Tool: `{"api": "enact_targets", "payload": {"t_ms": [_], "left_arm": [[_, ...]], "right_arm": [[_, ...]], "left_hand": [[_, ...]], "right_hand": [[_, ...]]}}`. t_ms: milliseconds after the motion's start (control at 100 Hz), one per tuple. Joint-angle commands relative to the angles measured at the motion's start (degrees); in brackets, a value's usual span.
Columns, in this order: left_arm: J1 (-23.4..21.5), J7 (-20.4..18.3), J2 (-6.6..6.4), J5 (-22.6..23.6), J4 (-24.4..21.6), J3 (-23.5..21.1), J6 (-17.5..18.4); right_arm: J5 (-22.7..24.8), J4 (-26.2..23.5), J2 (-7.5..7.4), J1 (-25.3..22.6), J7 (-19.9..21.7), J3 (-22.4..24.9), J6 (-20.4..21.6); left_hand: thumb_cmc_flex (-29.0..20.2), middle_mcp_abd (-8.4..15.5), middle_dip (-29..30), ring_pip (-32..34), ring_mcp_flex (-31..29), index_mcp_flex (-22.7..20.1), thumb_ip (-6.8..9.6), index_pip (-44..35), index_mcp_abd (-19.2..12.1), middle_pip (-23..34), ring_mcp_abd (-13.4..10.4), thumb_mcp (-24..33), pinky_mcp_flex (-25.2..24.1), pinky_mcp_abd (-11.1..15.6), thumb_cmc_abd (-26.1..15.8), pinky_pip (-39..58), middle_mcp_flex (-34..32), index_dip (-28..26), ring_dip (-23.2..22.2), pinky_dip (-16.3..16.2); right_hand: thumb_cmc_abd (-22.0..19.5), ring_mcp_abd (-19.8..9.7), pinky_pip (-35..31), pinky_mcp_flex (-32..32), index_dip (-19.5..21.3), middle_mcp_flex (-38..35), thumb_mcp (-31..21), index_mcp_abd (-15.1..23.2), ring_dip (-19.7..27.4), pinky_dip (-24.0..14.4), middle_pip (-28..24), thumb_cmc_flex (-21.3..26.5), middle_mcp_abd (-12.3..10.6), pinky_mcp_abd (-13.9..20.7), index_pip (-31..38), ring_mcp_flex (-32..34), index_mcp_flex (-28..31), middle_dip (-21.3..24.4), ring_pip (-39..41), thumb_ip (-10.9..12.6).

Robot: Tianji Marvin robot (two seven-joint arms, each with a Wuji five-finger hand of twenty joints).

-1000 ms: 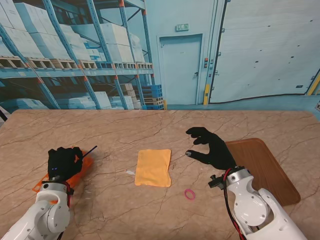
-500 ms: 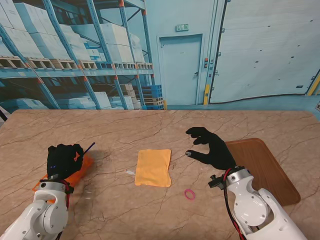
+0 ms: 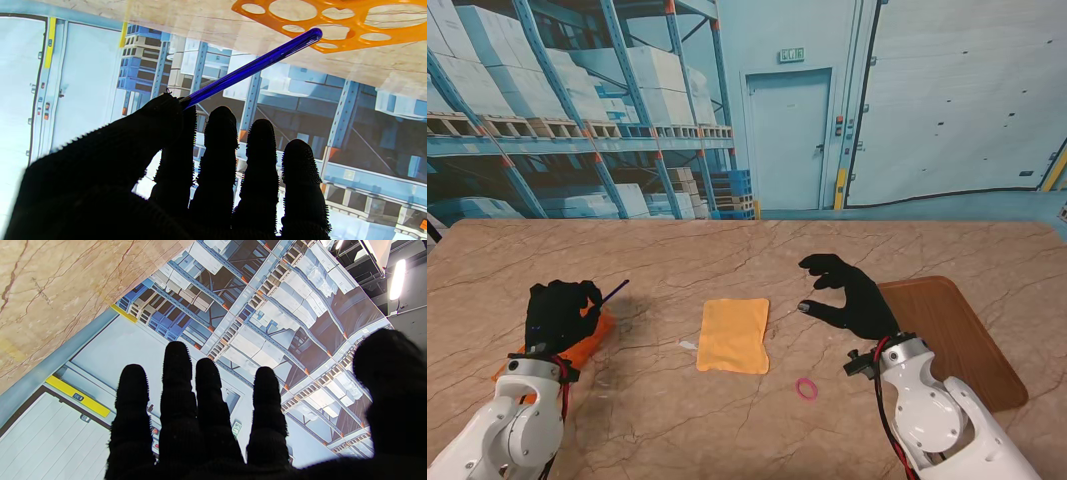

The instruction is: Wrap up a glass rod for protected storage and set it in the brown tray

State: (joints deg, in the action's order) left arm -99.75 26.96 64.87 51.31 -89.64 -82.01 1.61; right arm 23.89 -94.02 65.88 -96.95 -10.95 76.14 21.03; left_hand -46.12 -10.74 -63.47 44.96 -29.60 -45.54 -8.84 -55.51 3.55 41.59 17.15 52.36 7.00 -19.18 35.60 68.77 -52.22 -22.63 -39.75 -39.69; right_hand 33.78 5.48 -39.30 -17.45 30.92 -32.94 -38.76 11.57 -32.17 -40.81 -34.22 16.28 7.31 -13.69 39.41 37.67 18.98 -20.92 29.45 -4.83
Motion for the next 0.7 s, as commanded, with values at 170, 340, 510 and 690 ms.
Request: {"api": "enact_targets", "payload": {"t_ms": [170,340,510,690], "left_arm": [[3.1,-4.6,-0.08,-2.0,-0.8,2.2,1.9],[6.4,-8.1,-0.27,-3.8,-0.6,4.9,2.1],[9.4,-12.3,-0.55,-5.3,-0.7,9.1,1.1],[12.8,-16.3,-0.76,-6.8,-0.4,14.0,-1.1]], "right_arm": [[1.1,-1.0,0.37,-1.1,-1.2,0.2,0.0],[1.7,-1.3,0.42,-1.7,-1.8,0.3,-0.1],[1.9,-1.6,0.48,-2.3,-2.3,0.5,0.0],[2.5,-2.0,0.57,-3.3,-3.1,1.5,0.9]], "left_hand": [[0.3,1.0,-1.3,-0.3,-0.2,-2.1,1.19,-4.1,-0.5,-0.9,0.9,3.0,-0.1,-1.0,1.1,1.5,-0.3,-2.2,-1.2,0.1],[0.1,0.9,-1.4,-0.3,0.0,-2.1,1.20,-3.9,-0.3,-1.1,0.9,3.0,-0.2,-0.8,1.1,1.3,-0.3,-2.4,-1.2,0.2],[0.0,0.8,-1.5,-0.5,0.2,-2.0,1.24,-3.8,-0.1,-1.3,1.0,3.0,-0.4,-0.7,1.0,1.1,-0.2,-2.6,-1.2,0.2],[-0.3,0.6,-1.7,-0.6,0.3,-1.7,1.20,-3.6,0.3,-1.6,1.1,2.8,-0.6,-0.7,0.7,0.9,0.1,-3.0,-1.1,0.3]], "right_hand": [[0.5,-0.1,-1.7,0.2,0.2,-1.2,0.1,0.1,-0.6,-0.5,-0.4,-1.5,-0.1,0.3,-0.3,2.0,0.6,-0.5,0.7,1.9],[0.5,-0.2,-1.7,0.2,0.1,-1.2,0.1,0.2,-0.6,-0.5,-0.4,-1.5,-0.1,0.4,-0.3,1.9,0.6,-0.5,0.7,1.9],[0.8,-0.1,-1.7,0.2,0.1,-1.1,0.1,0.1,-0.6,-0.5,-0.3,-1.4,-0.1,0.4,-0.3,1.9,0.5,-0.5,0.7,1.9],[1.6,-0.3,-1.7,0.1,0.1,-1.1,0.1,0.1,-0.5,-0.4,-0.4,-1.2,-0.1,0.4,-0.3,1.9,0.4,-0.6,0.6,1.8]]}}
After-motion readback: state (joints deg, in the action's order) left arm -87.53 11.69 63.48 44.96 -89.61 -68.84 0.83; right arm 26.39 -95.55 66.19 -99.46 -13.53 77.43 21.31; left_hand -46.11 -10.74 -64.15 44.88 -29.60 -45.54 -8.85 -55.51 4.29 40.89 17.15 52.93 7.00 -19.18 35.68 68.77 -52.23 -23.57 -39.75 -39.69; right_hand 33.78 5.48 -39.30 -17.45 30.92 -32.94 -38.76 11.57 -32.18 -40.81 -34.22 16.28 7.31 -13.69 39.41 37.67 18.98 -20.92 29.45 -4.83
